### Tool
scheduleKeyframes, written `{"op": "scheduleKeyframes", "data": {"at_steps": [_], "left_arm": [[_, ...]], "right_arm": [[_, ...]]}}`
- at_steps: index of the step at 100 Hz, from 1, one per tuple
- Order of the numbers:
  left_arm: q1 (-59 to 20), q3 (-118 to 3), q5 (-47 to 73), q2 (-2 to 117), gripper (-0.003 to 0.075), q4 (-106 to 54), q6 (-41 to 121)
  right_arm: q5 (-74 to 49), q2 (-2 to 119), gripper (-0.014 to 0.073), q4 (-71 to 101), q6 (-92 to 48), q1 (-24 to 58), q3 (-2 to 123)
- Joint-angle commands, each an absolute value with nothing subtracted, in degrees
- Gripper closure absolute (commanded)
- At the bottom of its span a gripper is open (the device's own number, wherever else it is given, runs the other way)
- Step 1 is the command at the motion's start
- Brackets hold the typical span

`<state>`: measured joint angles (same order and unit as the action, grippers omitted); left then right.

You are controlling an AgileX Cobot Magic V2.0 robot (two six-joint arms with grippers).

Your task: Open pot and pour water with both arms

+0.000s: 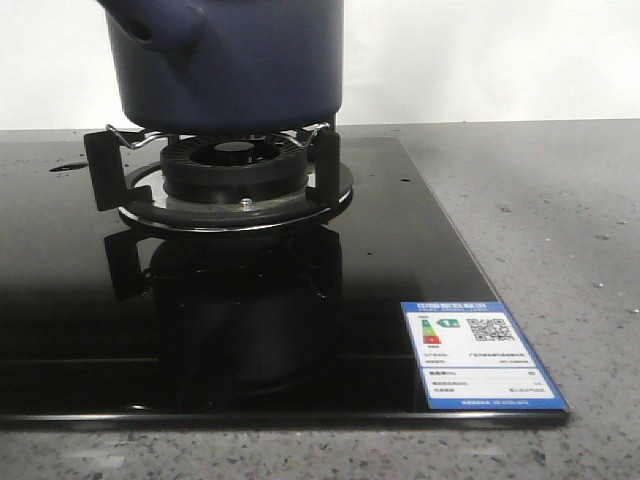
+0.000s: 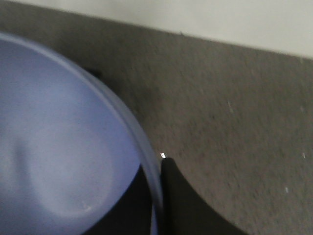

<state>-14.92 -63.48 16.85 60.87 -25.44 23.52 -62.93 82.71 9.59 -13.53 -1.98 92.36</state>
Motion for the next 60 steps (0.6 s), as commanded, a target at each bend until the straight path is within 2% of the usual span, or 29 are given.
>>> {"op": "scheduleKeyframes", "data": {"at_steps": [1, 31, 60], "left_arm": [[-18.1, -65.7, 9.0, 61.0, 0.0384, -26.9, 23.6], [-26.2, -65.9, 4.8, 66.3, 0.0384, -26.9, 23.6], [-28.3, -67.0, 3.5, 68.9, 0.0384, -26.9, 23.6]], "right_arm": [[-64.3, 80.6, 0.0637, 11.5, -13.5, -5.7, 90.8], [-63.2, 80.6, 0.0637, 13.4, -14.0, -10.9, 73.9], [-56.4, 80.8, 0.0637, 13.1, -14.0, -10.9, 69.5]]}}
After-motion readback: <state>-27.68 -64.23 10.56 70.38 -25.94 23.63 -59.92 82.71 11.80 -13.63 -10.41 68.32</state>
